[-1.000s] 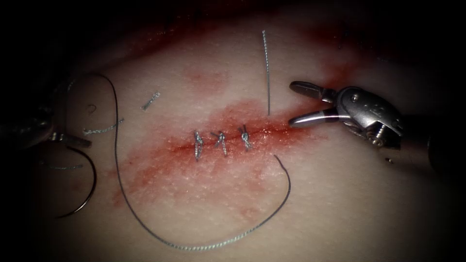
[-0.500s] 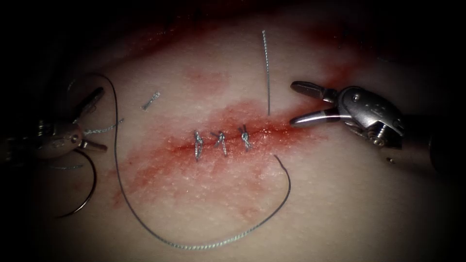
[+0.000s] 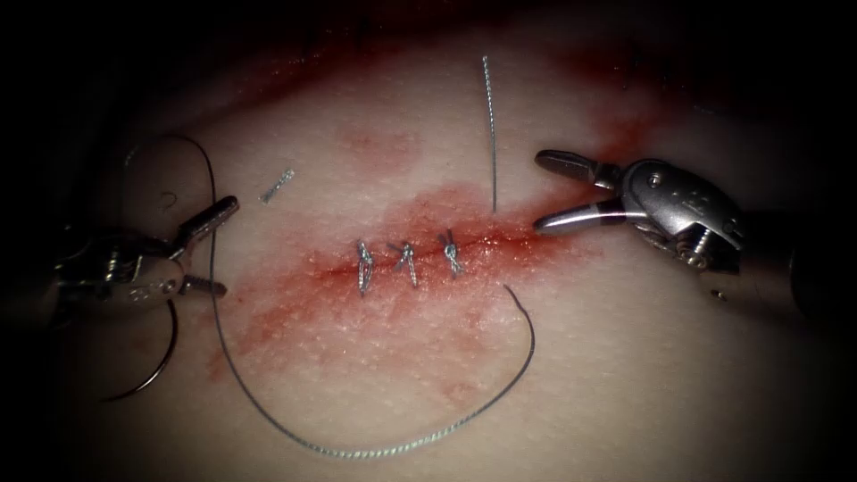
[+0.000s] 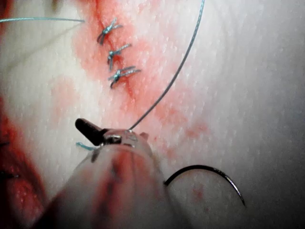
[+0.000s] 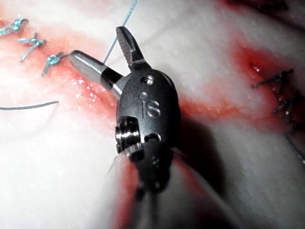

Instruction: Wound Closure

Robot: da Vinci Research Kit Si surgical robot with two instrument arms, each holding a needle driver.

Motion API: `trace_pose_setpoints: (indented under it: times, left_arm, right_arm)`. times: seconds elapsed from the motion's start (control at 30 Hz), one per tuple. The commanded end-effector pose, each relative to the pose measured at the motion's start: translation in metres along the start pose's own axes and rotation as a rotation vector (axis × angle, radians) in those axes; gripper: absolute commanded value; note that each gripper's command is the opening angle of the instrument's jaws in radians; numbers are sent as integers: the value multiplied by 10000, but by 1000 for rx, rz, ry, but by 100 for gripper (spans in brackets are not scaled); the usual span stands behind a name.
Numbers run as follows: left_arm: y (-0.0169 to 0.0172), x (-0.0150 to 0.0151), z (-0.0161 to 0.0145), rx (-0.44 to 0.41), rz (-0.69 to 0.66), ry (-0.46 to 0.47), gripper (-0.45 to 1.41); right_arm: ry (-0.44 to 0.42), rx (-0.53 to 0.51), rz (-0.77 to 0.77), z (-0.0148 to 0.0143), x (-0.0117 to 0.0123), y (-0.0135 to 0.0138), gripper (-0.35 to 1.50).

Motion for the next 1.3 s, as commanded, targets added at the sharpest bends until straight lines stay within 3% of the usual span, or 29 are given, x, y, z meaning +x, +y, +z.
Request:
trace_pose_setpoints:
  times: [0.03,0.1,0.17,0.2,0.27,0.37,0.5,0.67,0.93,0.97,1.0,1.03,1.2,1.3]
  left_arm:
    - [1,-1,10,-2,4,11,79]
    - [0,-5,11,-3,6,18,73]
    - [-1,-10,11,-9,9,20,49]
    - [-1,-13,11,-13,11,22,26]
    - [-1,-18,9,-45,20,23,-45]
    - [1,-24,5,-96,24,18,-45]
    - [1,-27,-5,-93,-25,-5,-45]
    - [-14,-13,-22,7,-110,9,-45]
    - [-60,22,-31,102,-324,128,-45]
    - [-65,26,-30,111,-337,134,-45]
    - [-72,32,-28,114,-363,140,-45]
    - [-76,35,-25,115,-374,143,-45]
    - [-94,48,-3,143,-418,138,-45]
    - [-99,50,10,205,-467,79,-45]
  right_arm:
    - [5,1,-6,9,-6,-1,103]
    - [5,1,-6,9,-6,-1,101]
    - [5,2,-6,9,-6,-1,99]
    - [5,2,-6,9,-6,-1,99]
    - [5,3,-6,9,-6,-2,96]
    - [5,1,-6,8,-6,-3,88]
    - [15,50,-8,8,-6,-6,71]
    - [-21,105,-29,10,-2,-16,67]
    - [-69,227,-92,40,11,-47,29]
    - [-83,245,-96,44,10,-50,15]
    - [-97,269,-101,50,9,-54,-17]
    - [-112,289,-106,54,8,-57,-35]
    - [-133,356,-121,71,10,-78,-35]
    - [-124,372,-140,76,20,-90,-35]
